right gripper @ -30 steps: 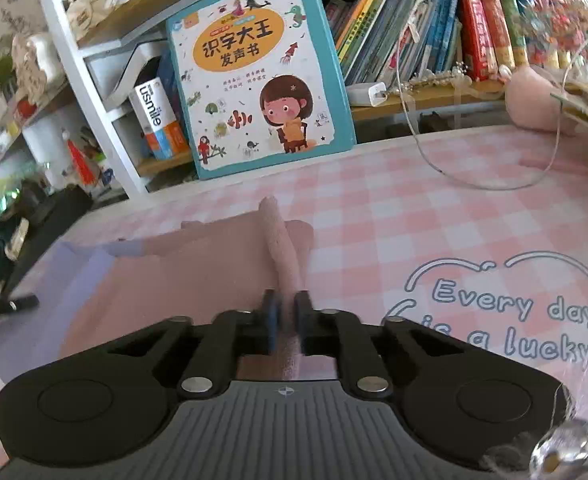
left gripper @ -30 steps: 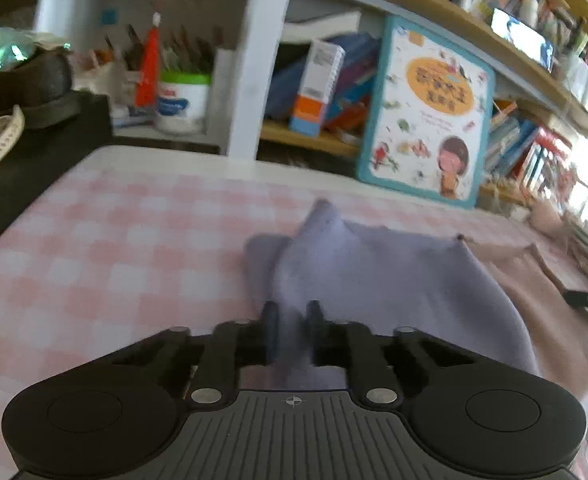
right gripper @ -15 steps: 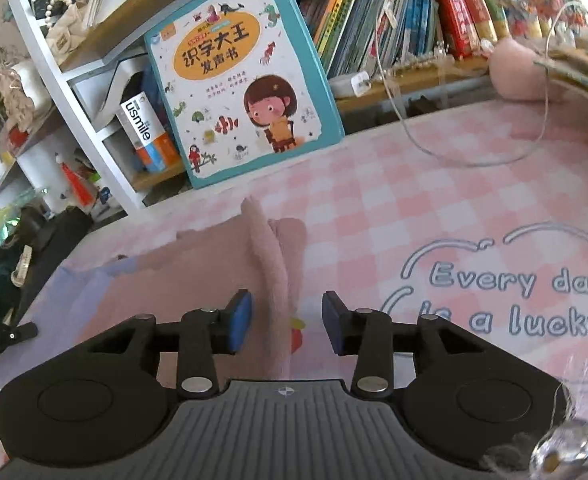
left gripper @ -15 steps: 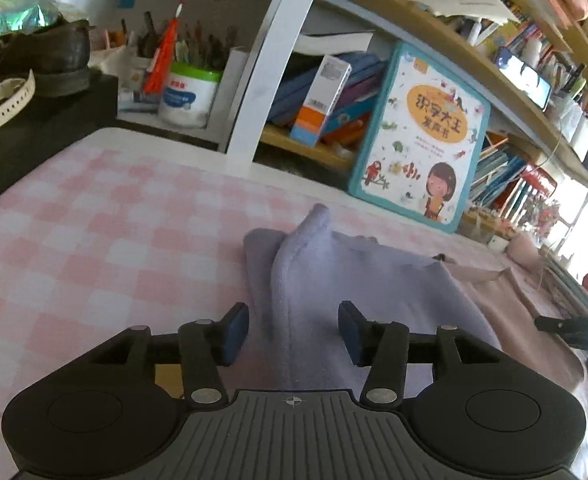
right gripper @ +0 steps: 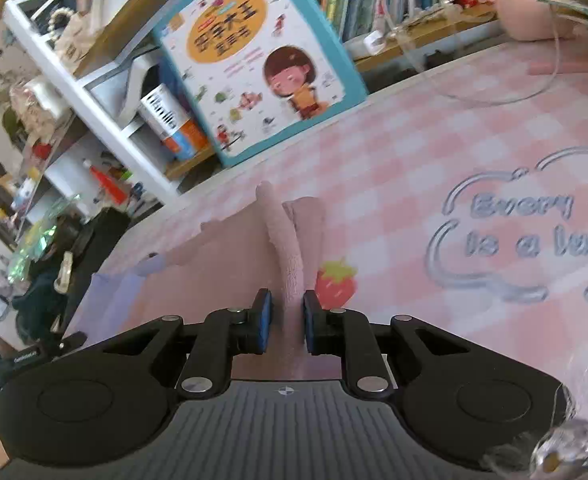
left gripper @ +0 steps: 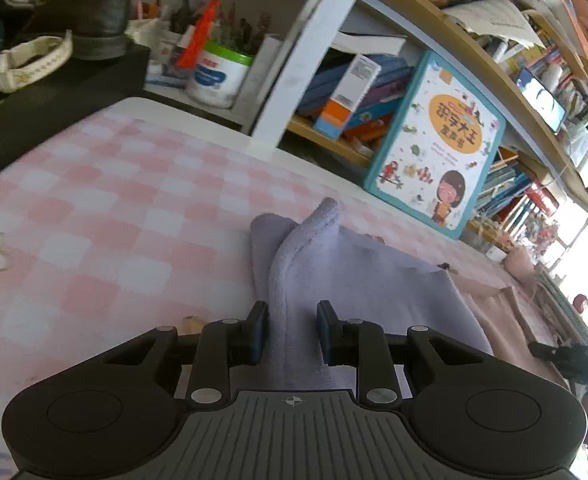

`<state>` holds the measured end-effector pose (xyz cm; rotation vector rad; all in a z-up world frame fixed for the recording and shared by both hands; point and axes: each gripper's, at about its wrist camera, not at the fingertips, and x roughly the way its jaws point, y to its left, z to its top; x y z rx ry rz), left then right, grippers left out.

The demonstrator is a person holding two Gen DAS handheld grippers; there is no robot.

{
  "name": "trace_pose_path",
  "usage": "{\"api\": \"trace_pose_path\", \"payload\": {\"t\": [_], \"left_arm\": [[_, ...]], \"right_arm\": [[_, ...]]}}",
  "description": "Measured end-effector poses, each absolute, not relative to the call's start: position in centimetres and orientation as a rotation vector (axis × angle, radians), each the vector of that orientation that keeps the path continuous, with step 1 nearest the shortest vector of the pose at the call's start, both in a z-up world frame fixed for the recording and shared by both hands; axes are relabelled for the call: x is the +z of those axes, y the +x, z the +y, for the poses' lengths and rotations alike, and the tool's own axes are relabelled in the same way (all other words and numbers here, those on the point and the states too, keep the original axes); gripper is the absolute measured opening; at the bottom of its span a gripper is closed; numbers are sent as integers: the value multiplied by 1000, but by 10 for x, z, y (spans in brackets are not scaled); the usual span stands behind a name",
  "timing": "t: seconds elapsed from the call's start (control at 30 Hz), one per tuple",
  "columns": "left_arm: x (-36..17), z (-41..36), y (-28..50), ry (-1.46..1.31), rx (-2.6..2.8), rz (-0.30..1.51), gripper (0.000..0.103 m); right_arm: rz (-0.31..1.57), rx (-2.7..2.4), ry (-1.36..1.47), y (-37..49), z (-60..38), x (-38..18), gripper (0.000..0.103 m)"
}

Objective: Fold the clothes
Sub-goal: 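Open both grippers and release the sweater edges, then grasp the lavender sweater hem with the left gripper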

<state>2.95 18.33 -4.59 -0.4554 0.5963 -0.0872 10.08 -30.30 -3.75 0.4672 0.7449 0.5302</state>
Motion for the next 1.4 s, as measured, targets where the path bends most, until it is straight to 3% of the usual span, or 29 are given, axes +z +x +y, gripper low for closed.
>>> {"api": "trace_pose_path", "payload": {"t": [0.2,0.37,0.77,0.97,1.17,1.4], "left_arm": [[-45,200,10,-462,-74,595,25],[-29,184,-6,-321,0,566,43],[2,148,-72,-251,19,482,78],[3,132,-93,-219,83,520,82],[-1,115,-112,-188,142,542,86],[-4,115,-128,-382,135,530,86]], "right_arm": [[726,555,386,84,-281,-34,16],[669,504,234,76,-271,-29,32],[531,443,4,41,-275,-14,36],[481,485,-53,16,-279,-9,48],[475,523,-76,0,-285,-19,49],[467,619,-83,-6,-287,-20,54]]}}
